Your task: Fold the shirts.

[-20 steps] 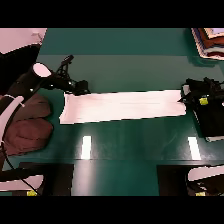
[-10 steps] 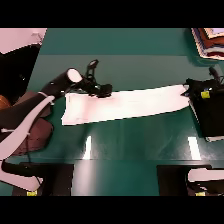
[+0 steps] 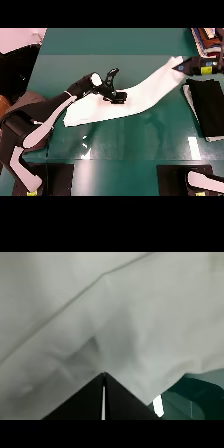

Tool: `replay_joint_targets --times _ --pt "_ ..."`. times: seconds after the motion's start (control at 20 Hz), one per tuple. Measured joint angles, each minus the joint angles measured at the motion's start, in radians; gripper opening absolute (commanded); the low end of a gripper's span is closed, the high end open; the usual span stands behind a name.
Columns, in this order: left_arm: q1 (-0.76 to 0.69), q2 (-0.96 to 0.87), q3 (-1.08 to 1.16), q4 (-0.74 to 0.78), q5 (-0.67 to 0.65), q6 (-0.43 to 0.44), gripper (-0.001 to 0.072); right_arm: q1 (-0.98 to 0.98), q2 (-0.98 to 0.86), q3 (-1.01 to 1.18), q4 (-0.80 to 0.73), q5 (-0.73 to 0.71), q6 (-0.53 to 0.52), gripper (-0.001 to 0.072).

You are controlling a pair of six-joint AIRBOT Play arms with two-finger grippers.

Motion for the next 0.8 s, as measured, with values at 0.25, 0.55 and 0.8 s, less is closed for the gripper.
replay_joint_targets --times 0.25,0.55,0.8 --pt "-0.006 -0.010 0.008 0.036 -0.015 0.000 0.0027 0.188 0.011 0.094 0.011 -0.035 0.031 0.0013" --pt "0.008 -0.003 0.022 0.078 -0.035 0.000 0.0026 0.352 -0.016 0.119 0.080 -0.136 0.038 0.0013" --pt "0.149 0.138 0.047 0.183 -0.115 0.000 0.0027 0.501 -0.080 0.124 0.128 -0.256 0.019 0.0014"
